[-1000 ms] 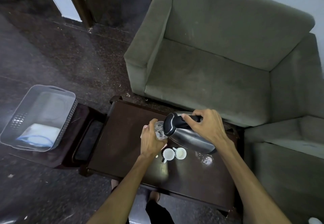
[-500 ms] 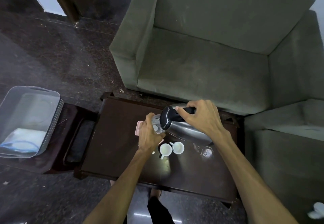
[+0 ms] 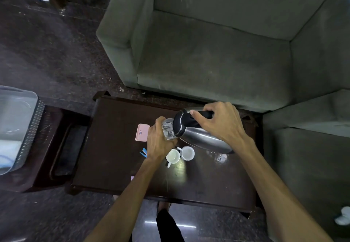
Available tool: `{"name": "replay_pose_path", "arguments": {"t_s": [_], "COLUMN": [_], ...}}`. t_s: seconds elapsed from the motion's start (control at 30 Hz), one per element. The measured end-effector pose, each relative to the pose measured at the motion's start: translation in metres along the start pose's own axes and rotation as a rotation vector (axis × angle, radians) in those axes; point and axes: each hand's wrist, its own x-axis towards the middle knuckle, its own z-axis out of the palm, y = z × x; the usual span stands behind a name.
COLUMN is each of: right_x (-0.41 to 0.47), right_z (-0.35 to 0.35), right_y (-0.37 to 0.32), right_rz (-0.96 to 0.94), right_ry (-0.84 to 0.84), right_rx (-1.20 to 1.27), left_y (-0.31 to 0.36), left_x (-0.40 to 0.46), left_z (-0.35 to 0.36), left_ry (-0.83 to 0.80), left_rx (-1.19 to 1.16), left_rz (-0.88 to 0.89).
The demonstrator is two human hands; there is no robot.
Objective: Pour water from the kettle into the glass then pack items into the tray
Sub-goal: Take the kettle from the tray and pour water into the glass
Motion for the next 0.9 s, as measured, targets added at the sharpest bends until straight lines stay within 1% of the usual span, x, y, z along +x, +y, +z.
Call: {"name": "replay_pose_path", "arguments": {"t_s": [0.3,0.57,0.9], "right_x": [-0.005,-0.009,-0.016], "right_z": [0.020,0.041,0.058], "right_y": [0.020,0.032,0.048], "right_rz": [0.018,0.018,0.036], "right_ry": [0.033,0.061,0.075], "right_rx": [0.005,-0.050,0.013], "left_y": [-0.010,-0.029,-0.041], "left_x": [-0.001,0.000,0.002], "left_z": [0.022,0.046,0.060], "left_ry": [0.024,0.059,0.058], "left_rx": [0.018,-0.006,-0.008], "left_rz": [0.032,0.061,0.091]}}
